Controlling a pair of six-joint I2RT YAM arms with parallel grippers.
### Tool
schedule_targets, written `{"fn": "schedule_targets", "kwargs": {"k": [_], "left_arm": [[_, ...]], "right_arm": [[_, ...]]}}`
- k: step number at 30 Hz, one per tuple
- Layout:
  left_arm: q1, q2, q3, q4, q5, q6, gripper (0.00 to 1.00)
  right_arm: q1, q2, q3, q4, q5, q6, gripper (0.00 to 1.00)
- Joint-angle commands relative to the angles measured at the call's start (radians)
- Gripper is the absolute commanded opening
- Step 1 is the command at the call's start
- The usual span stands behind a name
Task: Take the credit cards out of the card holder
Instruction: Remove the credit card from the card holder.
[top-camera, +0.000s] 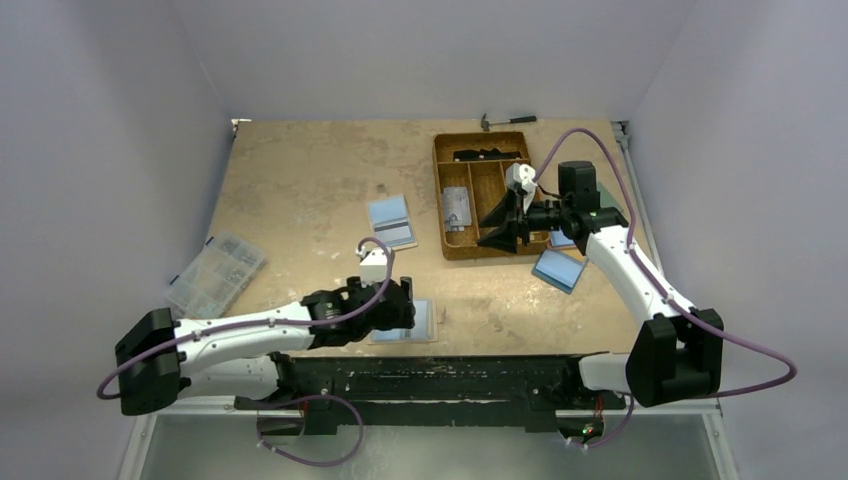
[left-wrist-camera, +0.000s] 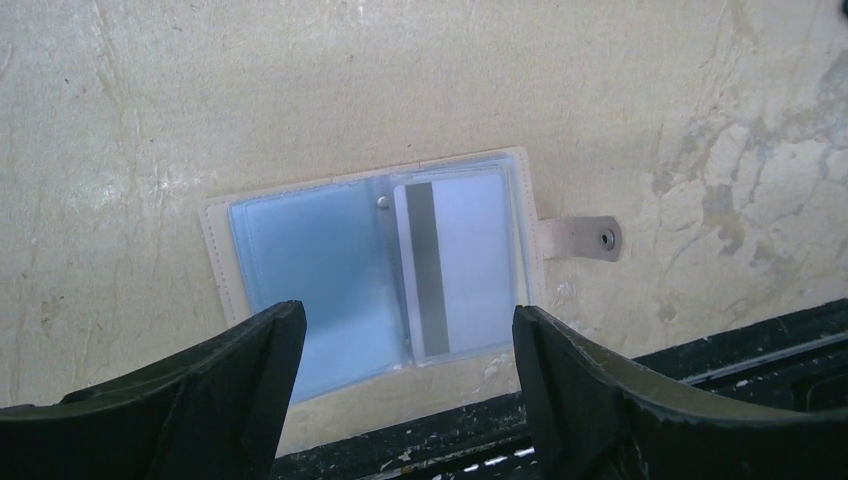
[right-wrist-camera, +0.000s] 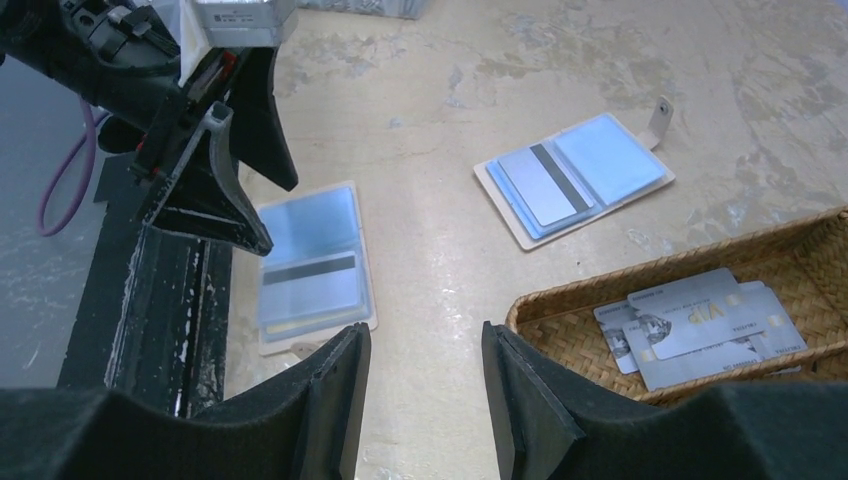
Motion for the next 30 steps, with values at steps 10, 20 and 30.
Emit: {"fn": "schedule_targets", "kwargs": {"k": [10,20,30], "left_arm": [[-0.141,0.404,0.309,-0.216,-0.222,-0.213,0.68],[-0.176,0.526,0.395,-0.246,-0.236,-0.249,0.69],[-0.176,0.574,0.389,-0.243,-0.243,-0.260,0.69]], "right_arm": [[0.002,0.021,0.026,-0.042,0.013,-0.047,0.52],[0.002,0.036,0.033,-0.058,0.020,-0.059,0.52],[0.003,0.042,0.032,-0.059,0.021,-0.059,0.52]]}}
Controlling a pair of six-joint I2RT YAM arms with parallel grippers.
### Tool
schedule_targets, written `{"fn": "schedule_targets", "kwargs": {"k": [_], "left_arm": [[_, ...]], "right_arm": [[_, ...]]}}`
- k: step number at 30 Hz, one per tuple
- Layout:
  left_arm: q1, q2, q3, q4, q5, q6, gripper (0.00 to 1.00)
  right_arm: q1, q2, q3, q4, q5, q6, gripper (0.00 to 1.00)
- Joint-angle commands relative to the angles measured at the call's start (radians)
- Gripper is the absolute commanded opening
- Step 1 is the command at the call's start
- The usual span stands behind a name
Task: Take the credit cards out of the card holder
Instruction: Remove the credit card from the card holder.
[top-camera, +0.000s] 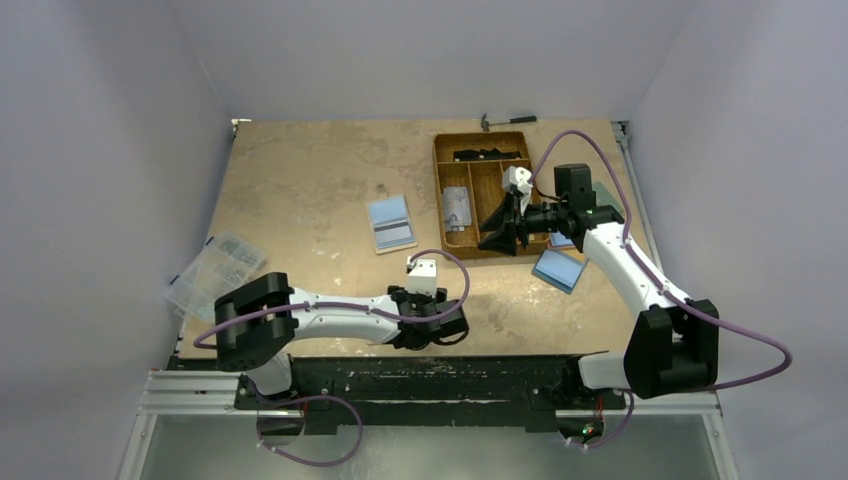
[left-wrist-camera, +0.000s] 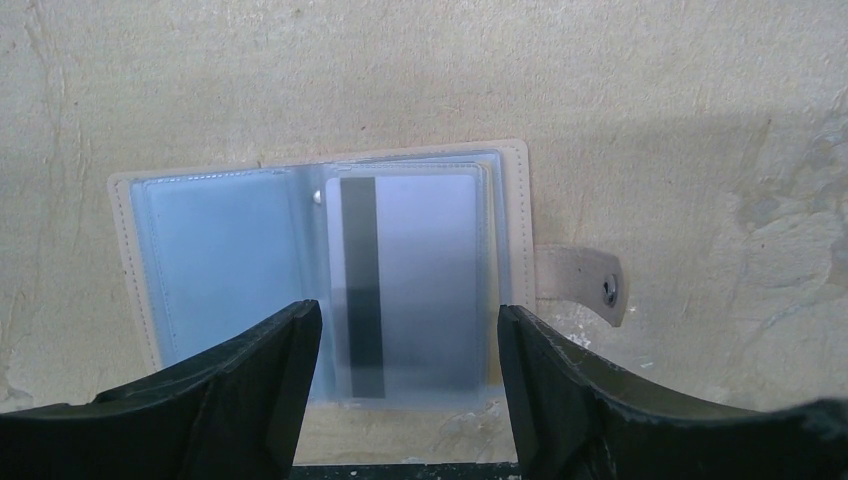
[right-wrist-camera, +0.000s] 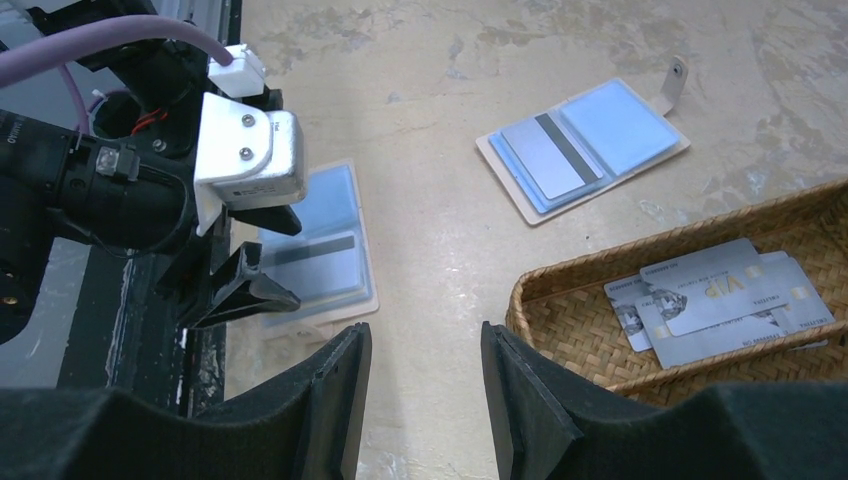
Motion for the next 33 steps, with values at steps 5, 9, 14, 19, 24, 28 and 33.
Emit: {"fn": "schedule_targets", "kwargs": {"k": [5,9,14,19,24,28,33], "left_arm": [[-0.005,0.027,0.012,0.025,-0.024,-0.010,0.69],[-0.005,0.038,0.004,0.031,-0.027,-0.011,0.69],[-0.005,0.040,-0.016,0.032,-0.028,-0.021,0.69],[-0.005,0.026,-0.043,0.034,-0.031,-0.032,0.68],[-0.003,-0.012,-0.079,0.049,-0.032,-0.047,0.60],[-0.003,-0.066,-0.128,0.089,-0.025,-0.048,0.54],[0.002,-0.144,-0.188,0.154,0.001,-0.035,0.50]], "right_arm": [[0.002,0.006,0.033,-0.011,0.000,-0.016,0.52],[0.002,0.005,0.033,-0.012,-0.002,-0.016,0.52],[0.002,0.006,0.033,-0.013,-0.005,-0.016,0.52],[0.002,0.007,0.035,-0.014,-0.007,-0.015,0.52],[0.001,0.007,0.035,-0.016,-0.008,-0.015,0.51],[0.002,0.007,0.035,-0.016,-0.008,-0.016,0.51],[0.002,0.008,0.035,-0.017,-0.008,-0.016,0.51]]}}
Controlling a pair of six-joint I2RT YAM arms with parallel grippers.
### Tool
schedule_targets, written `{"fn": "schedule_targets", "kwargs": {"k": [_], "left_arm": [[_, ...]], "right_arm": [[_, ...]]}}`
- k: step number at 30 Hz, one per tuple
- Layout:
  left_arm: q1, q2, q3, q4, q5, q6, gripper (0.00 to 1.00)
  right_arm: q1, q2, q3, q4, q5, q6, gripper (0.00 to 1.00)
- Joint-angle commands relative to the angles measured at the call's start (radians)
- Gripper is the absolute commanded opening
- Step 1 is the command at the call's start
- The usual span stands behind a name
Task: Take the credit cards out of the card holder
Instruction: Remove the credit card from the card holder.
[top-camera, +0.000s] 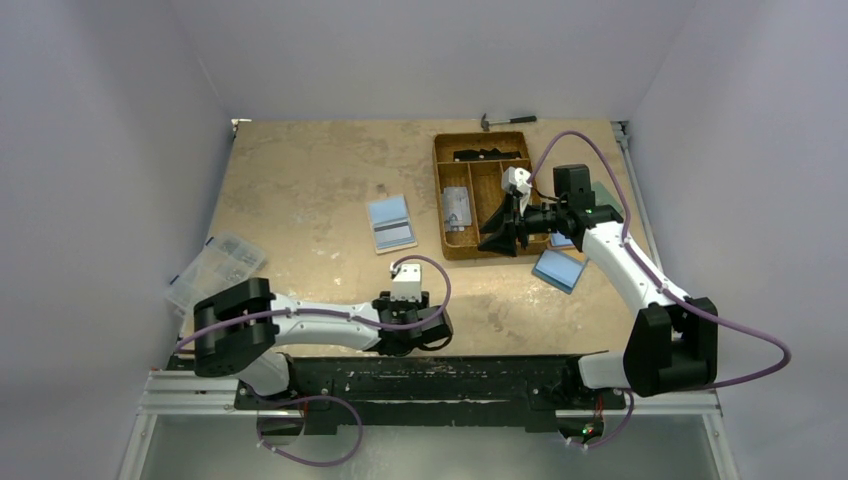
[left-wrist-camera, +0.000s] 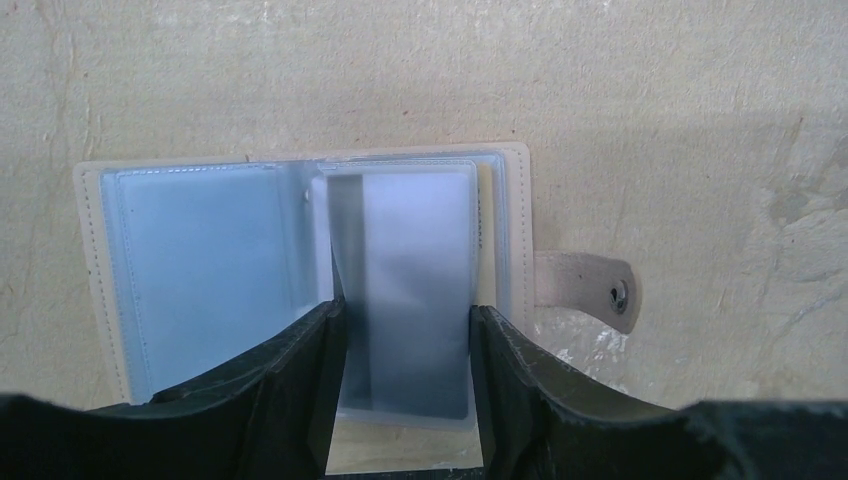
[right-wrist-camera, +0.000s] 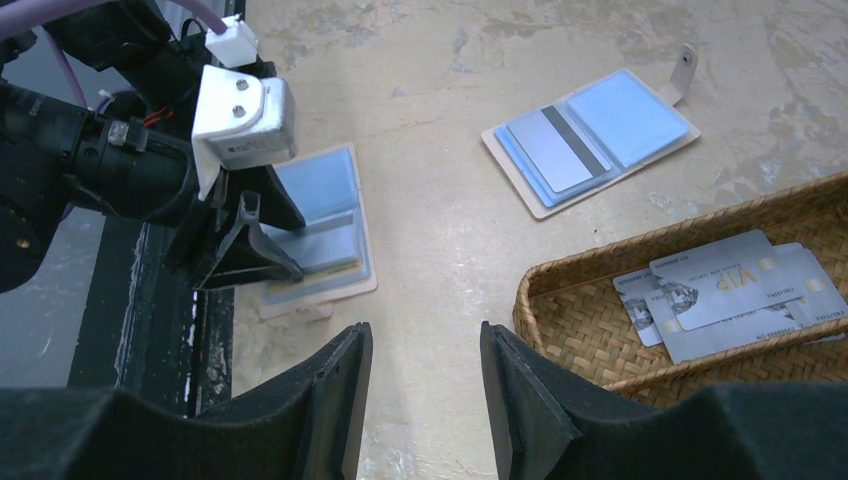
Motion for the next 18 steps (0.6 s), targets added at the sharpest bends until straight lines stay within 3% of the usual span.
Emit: {"fn": "schedule_targets", "kwargs": {"k": [1,9,18], "left_arm": [[0.005,-0.081,-0.059,0.058,0.021,-0.001,0.50],[0.058,-0.251,-0.220,0.269,0.142,0.077,0.49],[0.212,-0.456,-0.446,0.490,0.351,0.126,0.51]], "right_arm": [[0.002,0.000,0.034,0.002,-0.008,-0.016,0.51],[0.002,0.005,0.036,0.002,-0.012,-0.006,0.51],[0.001,0.014,0.037,0.002,-0.015,0.004,0.51]]}}
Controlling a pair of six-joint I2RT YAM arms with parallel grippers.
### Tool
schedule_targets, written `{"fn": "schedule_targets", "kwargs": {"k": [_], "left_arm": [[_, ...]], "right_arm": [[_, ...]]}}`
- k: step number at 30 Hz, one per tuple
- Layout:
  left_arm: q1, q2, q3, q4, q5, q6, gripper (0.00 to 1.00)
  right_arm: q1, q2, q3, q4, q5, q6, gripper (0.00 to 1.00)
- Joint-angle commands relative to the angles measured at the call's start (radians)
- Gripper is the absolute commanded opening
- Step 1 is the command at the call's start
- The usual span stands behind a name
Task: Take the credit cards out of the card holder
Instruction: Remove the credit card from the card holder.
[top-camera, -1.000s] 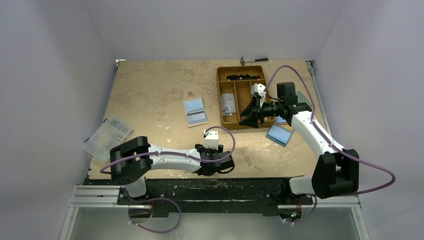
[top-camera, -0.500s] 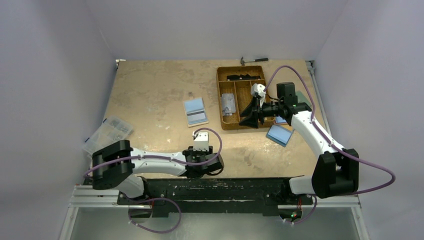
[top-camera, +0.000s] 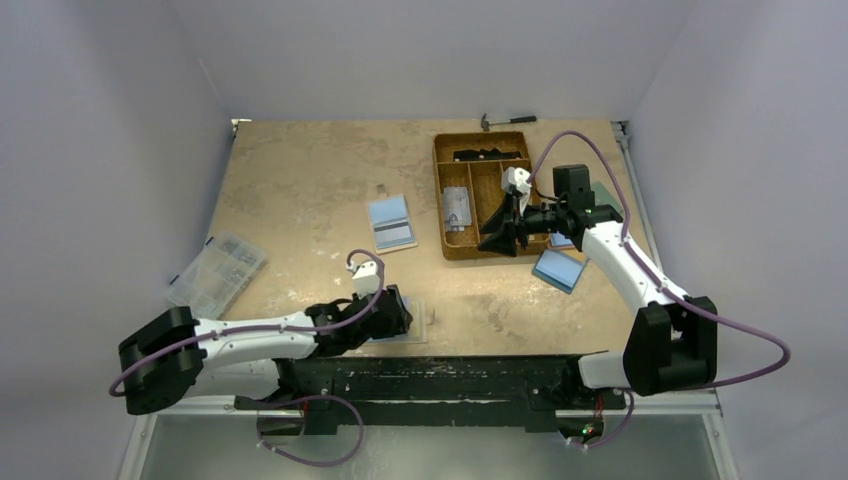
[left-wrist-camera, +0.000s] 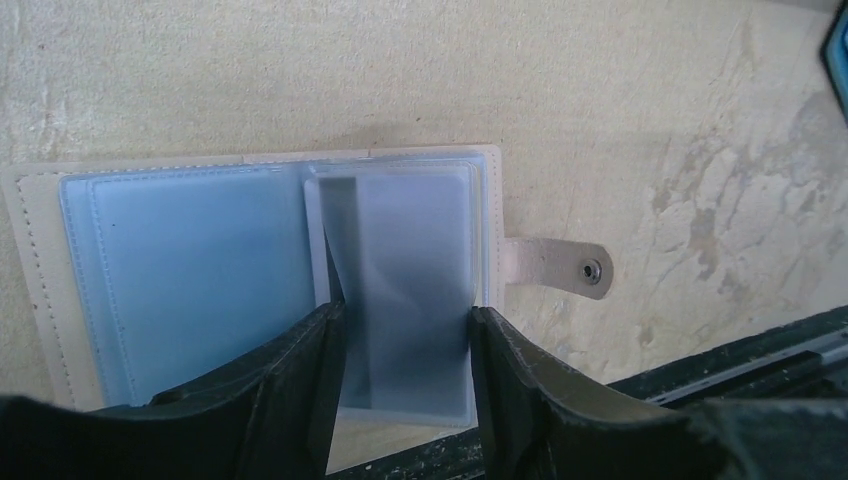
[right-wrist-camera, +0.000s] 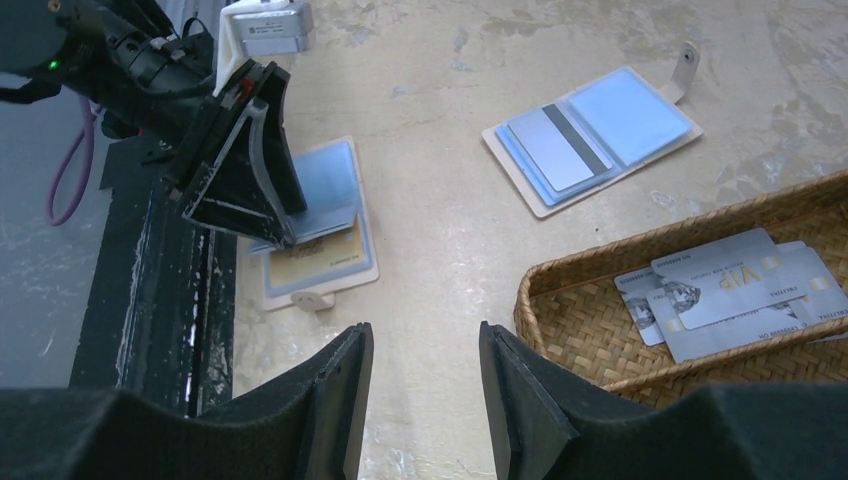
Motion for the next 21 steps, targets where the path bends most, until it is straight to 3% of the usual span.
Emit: {"fn": "schedule_targets", "kwargs": {"k": [1,6,13,21], "left_arm": [[0.048,-0.083,-0.092,0.130,0.112,0.045,0.52],[0.064,-0.146,-0.129,0.130,0.119,0.041,0.57],[0.079,-0.144,-0.132,0.119,0.145,0.044,0.61],[0.091,-0.155,-0.141,0.128,0.163,0.071,0.61]], "right_arm": [[0.002,0.010,0.037,0.001,-0.015,0.004,0.51],[0.002,0.043,0.056,-0.044,-0.013,-0.020,0.50],[0.024,0.202,0.206,-0.390,-0.038,-0.287,0.50],[0.105,0.195,0.172,-0.288,0.047,-0.203,0.50]]}}
